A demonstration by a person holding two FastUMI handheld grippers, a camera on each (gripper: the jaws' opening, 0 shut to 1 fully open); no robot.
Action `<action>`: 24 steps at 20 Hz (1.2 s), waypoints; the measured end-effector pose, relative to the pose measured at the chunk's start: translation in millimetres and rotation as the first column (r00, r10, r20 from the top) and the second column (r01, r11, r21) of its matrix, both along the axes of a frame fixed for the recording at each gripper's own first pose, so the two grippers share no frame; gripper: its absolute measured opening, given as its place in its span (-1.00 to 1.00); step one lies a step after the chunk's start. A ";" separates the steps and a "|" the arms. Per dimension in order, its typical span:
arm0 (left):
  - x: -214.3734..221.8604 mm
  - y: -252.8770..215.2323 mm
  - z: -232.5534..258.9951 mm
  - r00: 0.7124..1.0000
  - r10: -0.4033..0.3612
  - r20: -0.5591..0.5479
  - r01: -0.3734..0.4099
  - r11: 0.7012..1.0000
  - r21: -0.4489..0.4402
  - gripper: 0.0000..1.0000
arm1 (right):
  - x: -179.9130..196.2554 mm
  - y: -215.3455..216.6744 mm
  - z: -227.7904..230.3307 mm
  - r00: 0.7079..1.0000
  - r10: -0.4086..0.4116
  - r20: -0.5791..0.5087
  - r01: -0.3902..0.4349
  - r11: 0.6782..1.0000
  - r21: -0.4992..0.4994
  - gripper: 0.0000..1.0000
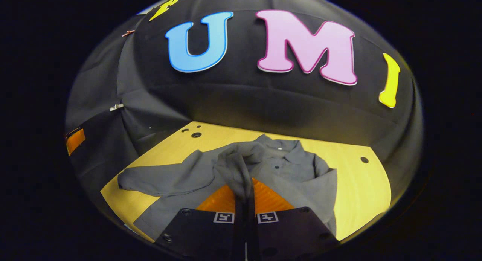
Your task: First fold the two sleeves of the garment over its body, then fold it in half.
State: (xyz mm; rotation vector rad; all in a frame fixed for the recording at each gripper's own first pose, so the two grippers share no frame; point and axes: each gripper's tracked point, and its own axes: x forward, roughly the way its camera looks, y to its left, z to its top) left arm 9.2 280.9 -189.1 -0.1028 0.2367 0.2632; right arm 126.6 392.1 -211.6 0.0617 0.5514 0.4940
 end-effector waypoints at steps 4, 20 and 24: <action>2.7 17.9 -40.4 0.999 0.002 -0.053 -0.003 1.000 -0.030 0.95 | -10.1 39.2 -33.6 0.996 0.058 -0.062 -0.060 0.998 -0.026 -0.86; 31.7 46.9 -176.8 0.967 0.003 -0.253 -0.033 0.993 -0.113 0.94 | -58.3 83.0 -109.2 0.944 0.164 -0.288 -0.192 0.979 -0.071 -0.54; 37.5 45.4 -196.1 0.957 -0.002 -0.290 -0.031 0.994 -0.108 0.94 | -72.3 92.2 -113.0 0.921 0.207 -0.328 -0.231 0.972 -0.033 -0.34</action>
